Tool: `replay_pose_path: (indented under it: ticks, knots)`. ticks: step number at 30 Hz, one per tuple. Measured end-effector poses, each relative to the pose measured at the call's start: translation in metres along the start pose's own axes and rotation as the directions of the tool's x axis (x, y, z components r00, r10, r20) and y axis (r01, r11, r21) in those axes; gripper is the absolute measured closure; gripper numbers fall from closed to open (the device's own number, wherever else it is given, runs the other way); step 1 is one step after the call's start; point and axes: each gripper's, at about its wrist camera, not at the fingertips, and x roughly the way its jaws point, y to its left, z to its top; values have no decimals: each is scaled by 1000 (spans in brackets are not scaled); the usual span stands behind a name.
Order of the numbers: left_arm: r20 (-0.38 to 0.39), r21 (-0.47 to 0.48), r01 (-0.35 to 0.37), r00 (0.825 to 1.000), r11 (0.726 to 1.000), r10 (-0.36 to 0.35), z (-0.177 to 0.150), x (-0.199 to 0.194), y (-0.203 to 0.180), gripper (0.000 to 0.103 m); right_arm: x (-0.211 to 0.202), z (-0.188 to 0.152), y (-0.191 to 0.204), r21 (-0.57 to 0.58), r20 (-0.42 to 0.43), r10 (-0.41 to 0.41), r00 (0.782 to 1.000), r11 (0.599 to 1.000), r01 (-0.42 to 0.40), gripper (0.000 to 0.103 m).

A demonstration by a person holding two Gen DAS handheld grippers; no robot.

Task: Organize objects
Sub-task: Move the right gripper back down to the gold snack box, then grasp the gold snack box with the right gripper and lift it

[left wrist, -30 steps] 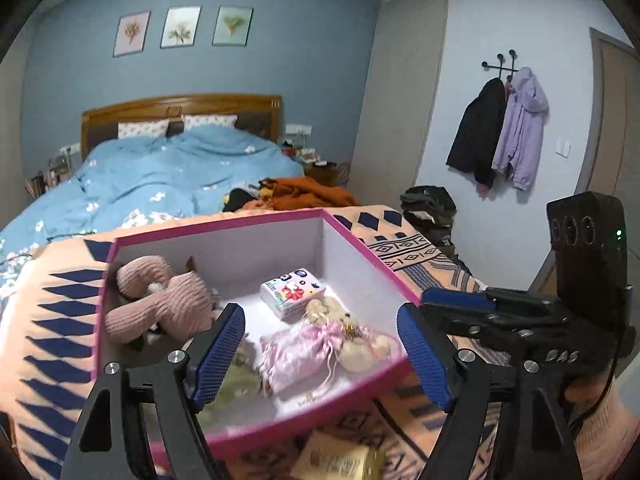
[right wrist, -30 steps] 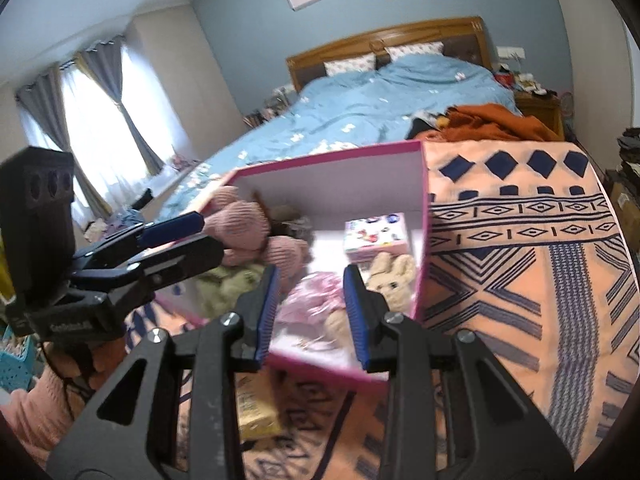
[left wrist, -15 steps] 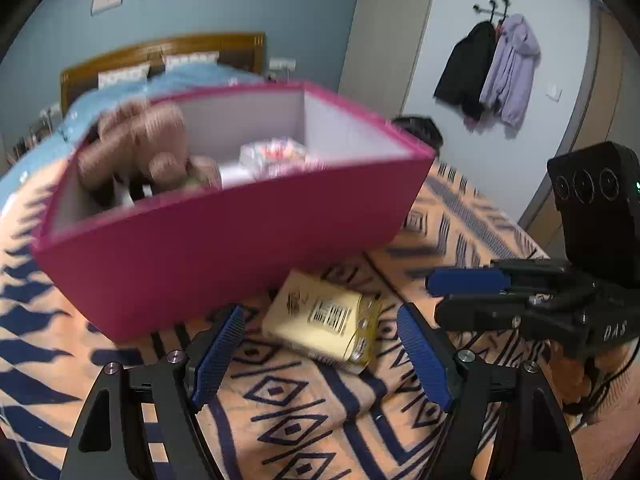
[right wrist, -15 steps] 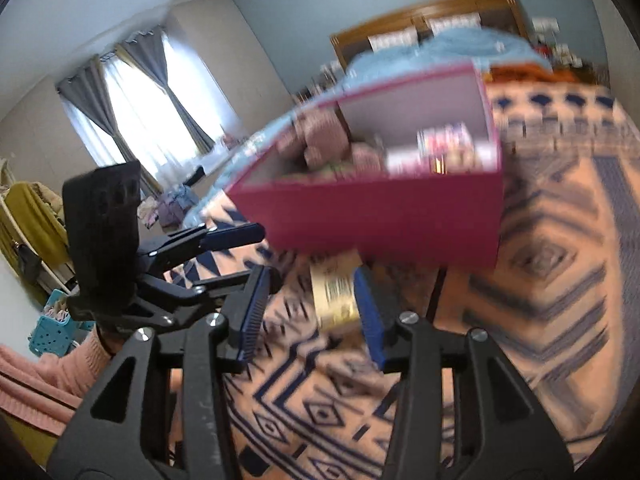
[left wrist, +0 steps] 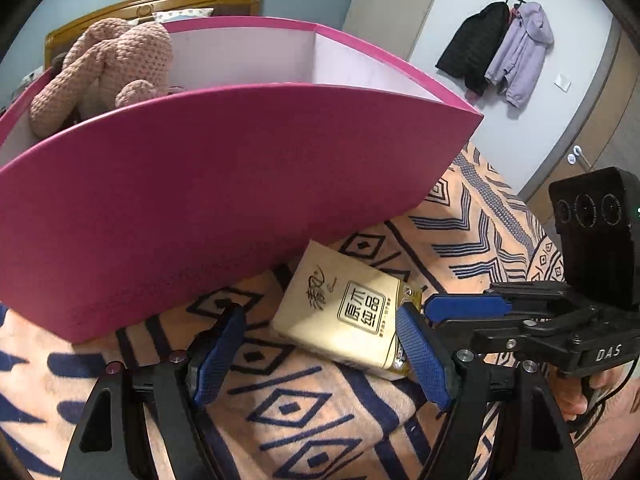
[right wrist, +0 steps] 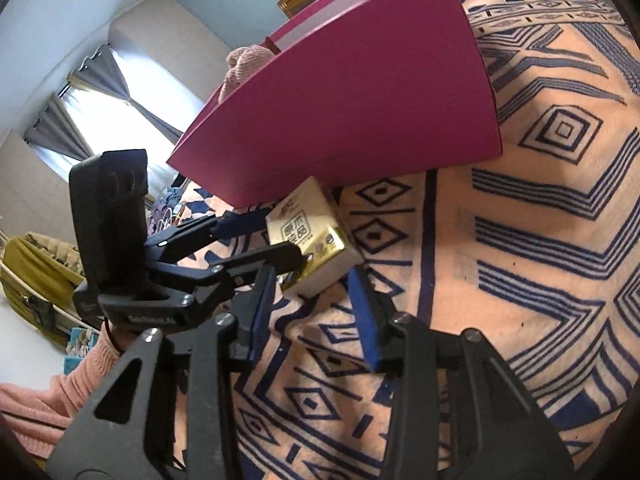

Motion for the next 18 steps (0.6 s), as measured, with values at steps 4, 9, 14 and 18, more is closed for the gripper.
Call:
replay_pose_path:
  ticks: [4, 9, 14, 18]
  knots:
    - [-16, -11, 46, 999, 999, -46, 2, 2, 3, 27, 5, 3, -4, 20, -12, 13, 1000, 1000, -13, 72]
    - [-32, -40, 94, 995, 995, -95, -2, -1, 2, 35, 3, 6, -3, 28, -6, 16, 1000, 999, -15, 74]
    - [-40, -66, 172, 984, 983, -175, -16, -5, -10, 37, -4, 13, -10, 28, 6, 4, 1000, 1000, -4, 74]
    - [-30, -52, 138, 990, 989, -140, -27, -8, -26, 37, -11, 15, -14, 25, 14, -17, 1000, 1000, 17, 74]
